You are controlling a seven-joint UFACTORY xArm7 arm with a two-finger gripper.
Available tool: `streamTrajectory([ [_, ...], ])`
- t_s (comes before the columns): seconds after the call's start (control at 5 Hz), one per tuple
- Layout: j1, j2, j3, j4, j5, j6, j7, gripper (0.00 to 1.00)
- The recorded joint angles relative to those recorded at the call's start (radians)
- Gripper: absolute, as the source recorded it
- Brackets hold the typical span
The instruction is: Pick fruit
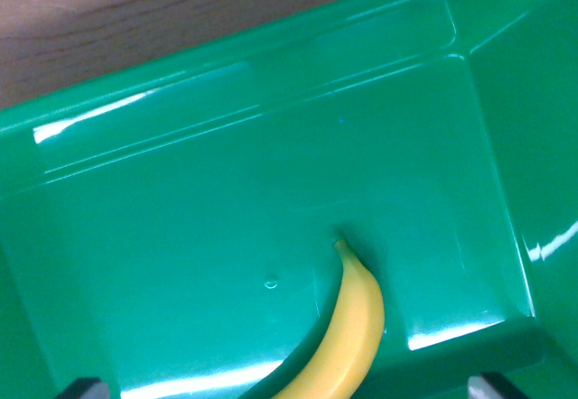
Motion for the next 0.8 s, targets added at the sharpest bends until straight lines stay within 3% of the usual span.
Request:
streamTrajectory([
  [0.2, 0.0029, 0.008, 0.0, -0.046, -0.0074, -0.043, 0.035, 0.0],
  [0.4, 0.0029, 0.008, 0.0, -0.046, -0.0074, -0.043, 0.035, 0.0],
  [0.6, 0.0059, 0.016, 0.001, -0.092, -0.0149, -0.087, 0.071, 0.0],
  [0.8, 0.0059, 0.016, 0.001, -0.092, -0.0149, -0.087, 0.071, 0.0],
])
